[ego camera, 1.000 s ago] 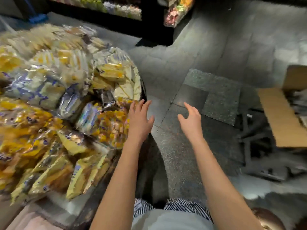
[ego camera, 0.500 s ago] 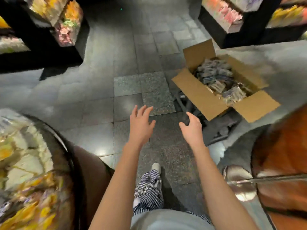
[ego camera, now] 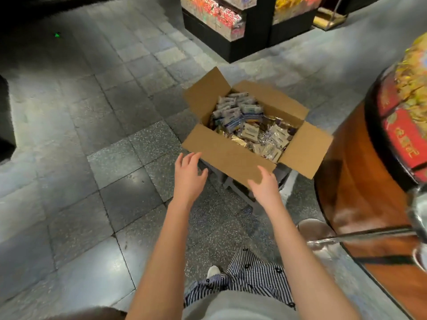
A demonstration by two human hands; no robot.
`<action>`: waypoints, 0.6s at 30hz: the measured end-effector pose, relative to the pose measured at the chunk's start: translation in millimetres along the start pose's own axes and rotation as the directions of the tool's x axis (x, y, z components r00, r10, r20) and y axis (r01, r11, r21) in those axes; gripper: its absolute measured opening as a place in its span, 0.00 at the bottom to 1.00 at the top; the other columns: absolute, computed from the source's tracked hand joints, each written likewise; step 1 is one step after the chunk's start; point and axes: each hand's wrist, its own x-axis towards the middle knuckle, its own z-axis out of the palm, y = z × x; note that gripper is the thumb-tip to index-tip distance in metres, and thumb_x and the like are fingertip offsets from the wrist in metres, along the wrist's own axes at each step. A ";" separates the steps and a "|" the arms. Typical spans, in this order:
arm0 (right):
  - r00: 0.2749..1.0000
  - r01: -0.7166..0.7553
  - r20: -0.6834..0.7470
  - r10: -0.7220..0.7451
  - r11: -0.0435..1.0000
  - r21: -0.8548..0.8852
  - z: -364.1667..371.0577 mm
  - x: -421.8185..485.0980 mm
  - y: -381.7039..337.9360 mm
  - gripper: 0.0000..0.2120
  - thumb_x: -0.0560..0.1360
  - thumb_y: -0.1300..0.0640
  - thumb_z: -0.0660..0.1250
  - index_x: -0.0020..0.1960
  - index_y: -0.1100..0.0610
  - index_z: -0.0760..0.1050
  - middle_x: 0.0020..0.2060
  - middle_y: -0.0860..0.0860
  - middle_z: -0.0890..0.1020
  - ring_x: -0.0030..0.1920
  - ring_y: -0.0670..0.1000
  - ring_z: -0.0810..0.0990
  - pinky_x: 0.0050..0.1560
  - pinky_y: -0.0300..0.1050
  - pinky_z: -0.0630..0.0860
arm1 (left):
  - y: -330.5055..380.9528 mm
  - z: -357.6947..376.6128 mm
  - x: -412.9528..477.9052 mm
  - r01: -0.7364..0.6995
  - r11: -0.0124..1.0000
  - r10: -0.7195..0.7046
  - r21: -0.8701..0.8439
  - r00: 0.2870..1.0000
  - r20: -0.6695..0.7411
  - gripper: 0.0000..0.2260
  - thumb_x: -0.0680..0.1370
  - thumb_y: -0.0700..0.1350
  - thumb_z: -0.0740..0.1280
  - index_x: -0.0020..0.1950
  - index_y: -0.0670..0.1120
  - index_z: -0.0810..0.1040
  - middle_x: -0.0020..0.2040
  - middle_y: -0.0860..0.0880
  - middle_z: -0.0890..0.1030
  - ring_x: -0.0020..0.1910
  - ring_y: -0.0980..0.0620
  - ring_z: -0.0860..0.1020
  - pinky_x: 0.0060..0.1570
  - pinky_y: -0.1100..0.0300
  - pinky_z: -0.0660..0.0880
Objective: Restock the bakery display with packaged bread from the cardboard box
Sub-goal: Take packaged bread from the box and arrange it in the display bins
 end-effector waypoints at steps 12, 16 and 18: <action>0.985 -0.168 -0.013 0.169 0.983 0.073 -14.9 192.1 -13.5 0.28 0.81 0.56 0.64 0.78 0.52 0.58 0.75 0.55 0.65 0.63 0.57 0.75 0.57 0.48 0.74 | 27.8 58.8 187.2 0.011 0.999 -0.021 0.050 0.980 0.199 0.24 0.81 0.43 0.64 0.76 0.46 0.65 0.76 0.42 0.63 0.77 0.40 0.53 0.76 0.45 0.52; 0.977 -0.211 0.048 0.208 0.975 0.072 -19.8 259.1 -27.3 0.27 0.80 0.56 0.64 0.77 0.53 0.61 0.72 0.56 0.69 0.65 0.58 0.75 0.64 0.52 0.72 | 47.7 73.5 254.9 0.054 0.997 -0.065 0.046 0.962 0.265 0.24 0.81 0.43 0.63 0.77 0.49 0.64 0.75 0.43 0.64 0.76 0.41 0.56 0.74 0.46 0.55; 0.975 -0.216 0.067 0.212 0.973 0.075 -23.3 289.0 -28.9 0.26 0.80 0.56 0.64 0.77 0.53 0.61 0.72 0.55 0.69 0.64 0.57 0.76 0.64 0.52 0.73 | 57.3 83.8 282.7 0.077 0.997 -0.078 0.015 0.956 0.282 0.24 0.81 0.44 0.64 0.77 0.50 0.64 0.75 0.45 0.64 0.75 0.43 0.57 0.73 0.47 0.57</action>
